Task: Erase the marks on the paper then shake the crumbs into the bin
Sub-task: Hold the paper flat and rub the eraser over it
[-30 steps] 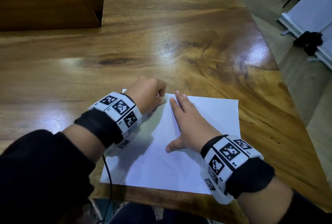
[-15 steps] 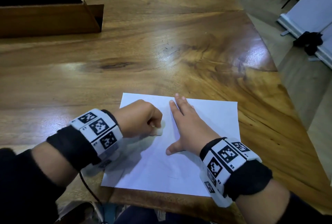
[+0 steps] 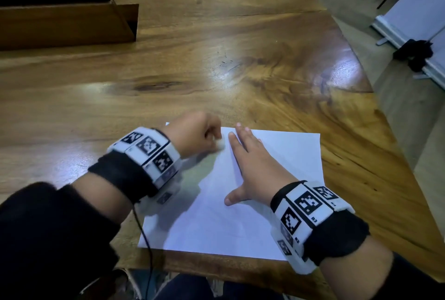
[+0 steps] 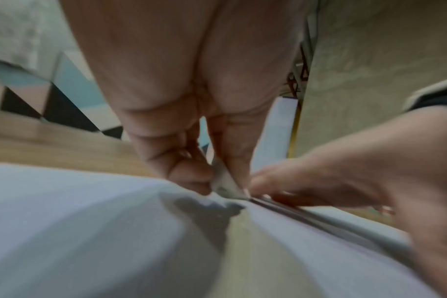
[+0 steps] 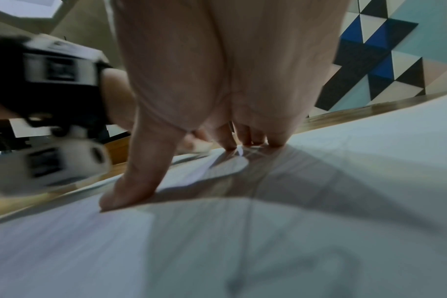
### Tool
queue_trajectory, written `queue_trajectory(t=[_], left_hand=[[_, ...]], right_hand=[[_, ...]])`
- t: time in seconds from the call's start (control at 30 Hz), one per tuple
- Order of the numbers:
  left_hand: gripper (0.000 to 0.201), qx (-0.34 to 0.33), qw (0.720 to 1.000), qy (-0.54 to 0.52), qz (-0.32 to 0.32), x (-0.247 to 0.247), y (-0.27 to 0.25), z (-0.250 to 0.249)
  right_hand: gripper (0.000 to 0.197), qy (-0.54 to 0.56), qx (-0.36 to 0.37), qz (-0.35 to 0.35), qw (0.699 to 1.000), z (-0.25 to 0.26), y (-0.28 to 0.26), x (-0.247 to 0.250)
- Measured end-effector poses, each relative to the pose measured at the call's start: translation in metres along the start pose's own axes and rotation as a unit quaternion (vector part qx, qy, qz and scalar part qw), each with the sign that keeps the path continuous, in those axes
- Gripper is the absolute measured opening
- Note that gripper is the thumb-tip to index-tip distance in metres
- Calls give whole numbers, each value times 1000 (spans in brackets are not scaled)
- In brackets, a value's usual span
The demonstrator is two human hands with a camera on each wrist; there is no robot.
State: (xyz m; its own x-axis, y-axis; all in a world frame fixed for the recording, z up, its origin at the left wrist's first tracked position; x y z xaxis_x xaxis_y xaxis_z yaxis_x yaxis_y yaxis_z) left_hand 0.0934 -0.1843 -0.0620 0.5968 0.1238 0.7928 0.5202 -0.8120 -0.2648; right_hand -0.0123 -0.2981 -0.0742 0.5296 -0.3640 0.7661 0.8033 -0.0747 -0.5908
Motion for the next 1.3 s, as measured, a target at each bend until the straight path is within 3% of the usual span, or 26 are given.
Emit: queue_trajectory(t=[0.1, 0.17, 0.23, 0.3, 0.43, 0.5, 0.53, 0.6, 0.67, 0.7, 0.83, 0.9, 1.0, 1.07, 1.13, 1.23, 1.3], left_hand=[[8, -1, 998, 26, -64, -2, 5, -2], [6, -32, 999, 34, -21, -10, -11, -2], [7, -54, 995, 41, 68, -17, -28, -4], [6, -42, 993, 36, 104, -12, -28, -5], [10, 0, 998, 55, -21, 5, 5, -4], [6, -1, 997, 55, -54, 2, 7, -4], [6, -9, 998, 46, -46, -1, 1, -4], [19, -16, 999, 31, 30, -7, -14, -3], [10, 3, 993, 25, 117, -6, -20, -2], [7, 13, 992, 26, 119, -3, -18, -2], [7, 27, 997, 45, -62, 2, 4, 0], [4, 10, 995, 56, -85, -2, -1, -1], [16, -22, 998, 44, 48, -10, -28, 0], [8, -17, 992, 34, 122, -10, -36, 1], [6, -1, 996, 33, 87, -6, -27, 3], [9, 11, 998, 52, -45, -5, -11, 2], [7, -14, 997, 57, -58, -11, -19, 1]], right_hand=[[130, -4, -1, 1, 1000, 1, 0, 1], [131, -4, -1, 1, 1000, 0, 1, 0], [132, -2, -1, 2, 1000, 0, 1, 0], [132, -2, -1, 2, 1000, 0, 1, -1], [131, -8, -4, 1, 1000, 1, 0, 0], [131, -6, -3, 1, 1000, 1, 0, 1], [131, -3, -3, 1, 1000, 0, -1, 1], [131, 2, -3, 0, 1000, 0, 0, 1], [132, -1, -2, 1, 1000, 0, 1, 0], [132, -2, -3, 1, 1000, 0, 1, -1], [132, -8, -3, -1, 1000, -1, 1, -2], [132, -11, -4, -1, 1000, 0, 1, -2], [132, -10, -4, 1, 1000, 0, 2, -2], [132, -7, -3, 1, 1000, 0, 2, -2], [132, -13, -2, -1, 1000, 0, 2, -2], [132, -22, -6, -1, 1000, 0, 2, -3], [133, -22, -6, 0, 1000, 0, 3, -3]])
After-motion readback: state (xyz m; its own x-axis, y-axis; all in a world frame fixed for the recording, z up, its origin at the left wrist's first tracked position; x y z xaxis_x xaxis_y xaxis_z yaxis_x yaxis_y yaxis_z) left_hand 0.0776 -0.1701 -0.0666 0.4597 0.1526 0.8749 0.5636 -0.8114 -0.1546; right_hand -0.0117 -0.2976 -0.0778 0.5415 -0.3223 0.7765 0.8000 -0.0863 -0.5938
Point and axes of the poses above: each hand's wrist, its own y-axis towards the middle knuckle, its own x-axis out of the back of the hand, z = x × y, the point moved 1 cm from there along y, towards the middle knuckle, and after that the axes turned 10 degrees about -x, right-handed, at the moved point
